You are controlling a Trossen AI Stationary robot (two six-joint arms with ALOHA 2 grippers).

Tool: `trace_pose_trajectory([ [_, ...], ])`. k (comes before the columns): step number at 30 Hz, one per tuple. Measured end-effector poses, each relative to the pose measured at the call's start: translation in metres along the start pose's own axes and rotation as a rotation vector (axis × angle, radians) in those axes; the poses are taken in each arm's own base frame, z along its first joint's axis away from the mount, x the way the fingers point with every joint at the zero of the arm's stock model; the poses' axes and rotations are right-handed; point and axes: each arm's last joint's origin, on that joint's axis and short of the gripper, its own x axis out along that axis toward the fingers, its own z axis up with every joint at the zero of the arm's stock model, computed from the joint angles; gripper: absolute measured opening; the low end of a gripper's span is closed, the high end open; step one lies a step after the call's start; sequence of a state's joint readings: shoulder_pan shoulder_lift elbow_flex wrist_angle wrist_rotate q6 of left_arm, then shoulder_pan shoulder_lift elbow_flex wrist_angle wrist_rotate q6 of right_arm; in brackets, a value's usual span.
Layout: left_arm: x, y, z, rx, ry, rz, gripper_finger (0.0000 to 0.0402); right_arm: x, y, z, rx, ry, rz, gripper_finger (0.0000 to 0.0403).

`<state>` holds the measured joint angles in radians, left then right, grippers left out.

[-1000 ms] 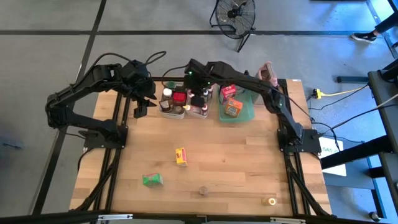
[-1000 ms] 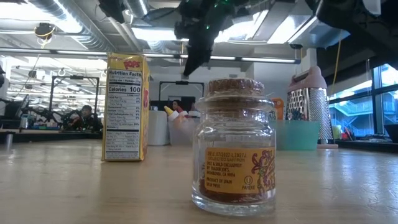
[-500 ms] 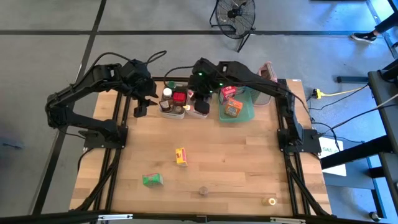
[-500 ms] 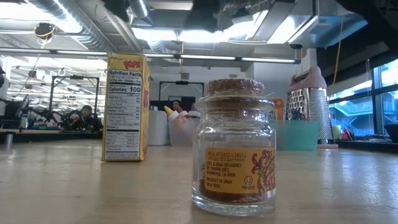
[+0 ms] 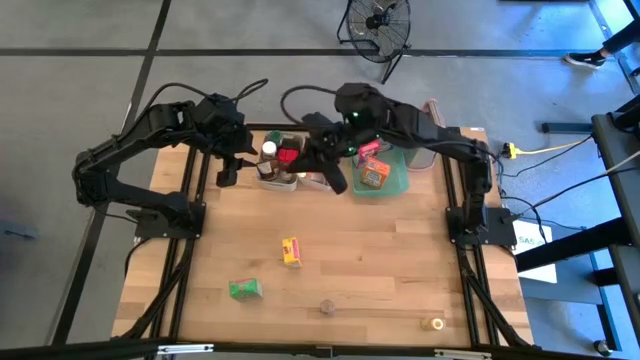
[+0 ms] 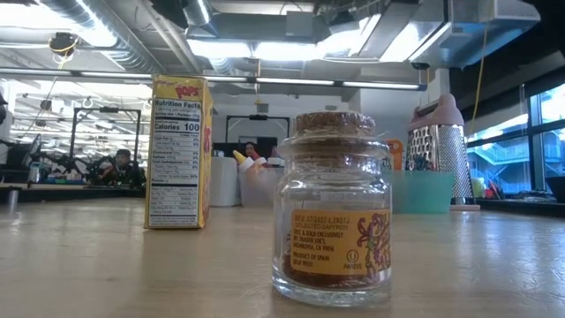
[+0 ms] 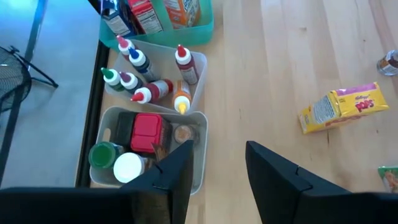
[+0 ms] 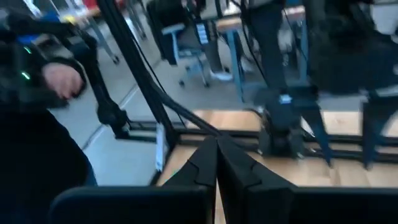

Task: Pick & Place Kitchen Items
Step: Adjust the yellow food coloring bottle in the transparent bin

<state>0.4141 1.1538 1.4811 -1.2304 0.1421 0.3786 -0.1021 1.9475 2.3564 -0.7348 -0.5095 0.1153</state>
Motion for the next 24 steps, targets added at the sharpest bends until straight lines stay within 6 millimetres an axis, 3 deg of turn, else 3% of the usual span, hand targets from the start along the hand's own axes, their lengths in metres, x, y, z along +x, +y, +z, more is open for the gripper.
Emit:
trace_pose_trajectory([
  [13, 0.0, -0.003, -0.007, -0.038, 0.078, -0.03, 0.0141, 0.007, 0.033, 0.027, -0.065, -0.277, 0.112, 0.0023],
  [24, -0.001, -0.004, -0.009, -0.016, 0.089, -0.04, 0.0141, 0.008, 0.051, 0.036, -0.128, -0.382, 0.168, 0.0152],
])
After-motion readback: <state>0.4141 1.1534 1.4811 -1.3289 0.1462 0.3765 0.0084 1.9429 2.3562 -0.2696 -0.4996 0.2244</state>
